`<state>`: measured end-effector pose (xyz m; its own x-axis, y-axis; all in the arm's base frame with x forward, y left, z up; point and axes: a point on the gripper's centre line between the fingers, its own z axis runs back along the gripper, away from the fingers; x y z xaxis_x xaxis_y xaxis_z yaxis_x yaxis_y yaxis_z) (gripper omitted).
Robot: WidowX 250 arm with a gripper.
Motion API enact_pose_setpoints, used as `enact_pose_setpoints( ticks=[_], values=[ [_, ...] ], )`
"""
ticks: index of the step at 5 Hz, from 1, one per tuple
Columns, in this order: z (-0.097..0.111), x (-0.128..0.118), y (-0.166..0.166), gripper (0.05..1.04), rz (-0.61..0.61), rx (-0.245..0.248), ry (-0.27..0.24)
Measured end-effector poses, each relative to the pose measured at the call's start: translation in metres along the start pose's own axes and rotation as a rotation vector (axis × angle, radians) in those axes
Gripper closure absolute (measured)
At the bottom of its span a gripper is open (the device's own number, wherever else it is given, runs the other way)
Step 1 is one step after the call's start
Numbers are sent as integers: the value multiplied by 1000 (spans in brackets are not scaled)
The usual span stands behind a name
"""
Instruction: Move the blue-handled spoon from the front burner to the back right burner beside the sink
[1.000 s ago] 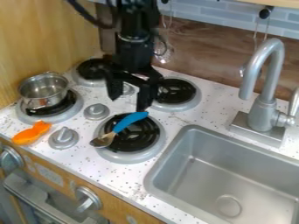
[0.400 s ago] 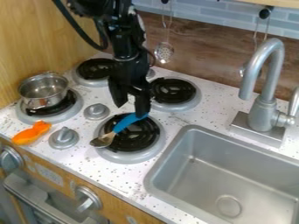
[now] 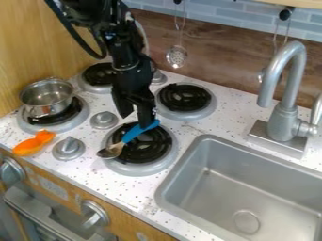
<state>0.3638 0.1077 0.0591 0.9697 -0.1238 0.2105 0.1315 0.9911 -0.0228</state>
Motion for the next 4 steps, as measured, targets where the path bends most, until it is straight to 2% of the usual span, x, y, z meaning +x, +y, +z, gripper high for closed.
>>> enact_pose_setpoints(
  ticks=[1,2,3,4],
  values=[
    [-18,-5,-2,82,-15,-40,29],
    [-25,0,0,82,-26,-65,24],
    [-27,3,3,135,-29,-60,21],
    [-29,2,7,418,-35,-32,14]
  ],
)
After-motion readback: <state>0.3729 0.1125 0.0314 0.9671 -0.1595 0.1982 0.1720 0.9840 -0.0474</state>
